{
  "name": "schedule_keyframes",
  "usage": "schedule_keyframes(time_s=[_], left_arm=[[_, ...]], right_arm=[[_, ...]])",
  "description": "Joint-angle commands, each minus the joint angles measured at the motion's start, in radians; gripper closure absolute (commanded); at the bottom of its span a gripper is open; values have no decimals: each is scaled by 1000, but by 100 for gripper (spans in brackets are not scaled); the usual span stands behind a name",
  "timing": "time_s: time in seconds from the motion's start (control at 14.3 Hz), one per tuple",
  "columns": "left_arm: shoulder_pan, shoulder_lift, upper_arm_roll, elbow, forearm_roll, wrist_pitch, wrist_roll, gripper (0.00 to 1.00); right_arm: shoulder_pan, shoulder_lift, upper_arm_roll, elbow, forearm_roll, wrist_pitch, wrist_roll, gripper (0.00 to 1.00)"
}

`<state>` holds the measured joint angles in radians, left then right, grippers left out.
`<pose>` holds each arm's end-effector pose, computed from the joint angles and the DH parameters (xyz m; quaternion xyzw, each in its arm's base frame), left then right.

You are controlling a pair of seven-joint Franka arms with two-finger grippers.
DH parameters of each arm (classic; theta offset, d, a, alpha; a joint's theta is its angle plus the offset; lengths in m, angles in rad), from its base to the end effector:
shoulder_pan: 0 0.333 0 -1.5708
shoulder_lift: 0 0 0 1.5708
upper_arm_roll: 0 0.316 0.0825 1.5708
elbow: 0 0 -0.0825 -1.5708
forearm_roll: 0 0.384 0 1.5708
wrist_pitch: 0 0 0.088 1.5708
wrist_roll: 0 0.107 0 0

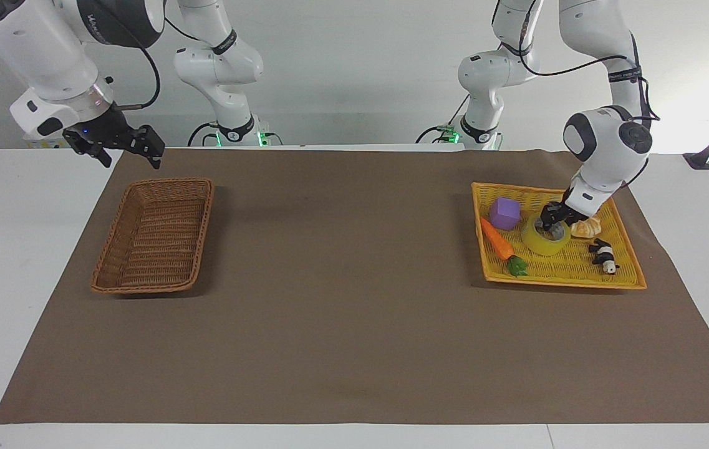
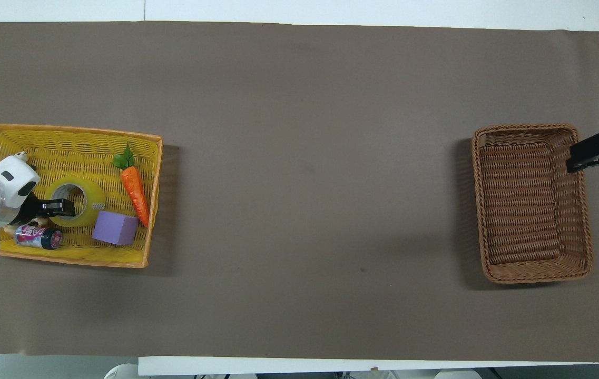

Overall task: Move tape to another basket
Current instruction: 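Reach the left gripper down into the yellow basket and grasp the tape roll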

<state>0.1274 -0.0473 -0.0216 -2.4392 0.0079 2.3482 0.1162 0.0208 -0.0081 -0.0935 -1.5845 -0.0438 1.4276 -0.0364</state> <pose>0.4701 0.0501 0.3170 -0.9997 0.0080 0.0221 0.0008 0.5338 -0.0443 0.6112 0.9968 -0.0196 -0.0754 0.0174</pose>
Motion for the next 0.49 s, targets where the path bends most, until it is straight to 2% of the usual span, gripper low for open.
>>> schedule_keyframes(time_s=[0.0, 0.07, 0.14, 0.21, 0.28, 0.42], left_arm=[[6, -3, -6, -38, -3, 46, 23, 40], [5, 21, -6, -53, -3, 83, 23, 41], [5, 32, -6, -55, -3, 115, 25, 49], [3, 33, -6, -49, -3, 111, 31, 81], [3, 38, -6, -38, -3, 108, 37, 100], [-15, 67, -6, 36, -3, 73, 101, 100]], right_arm=[[-9, -27, 8, -32, -4, 13, -25, 0], [-9, -27, 8, -32, -4, 13, -25, 0], [-9, -27, 8, -32, -4, 13, -25, 0], [-9, -27, 8, -32, -4, 13, -25, 0], [-9, -27, 8, -32, -4, 14, -25, 0], [-9, -27, 8, -32, -4, 13, -25, 0]])
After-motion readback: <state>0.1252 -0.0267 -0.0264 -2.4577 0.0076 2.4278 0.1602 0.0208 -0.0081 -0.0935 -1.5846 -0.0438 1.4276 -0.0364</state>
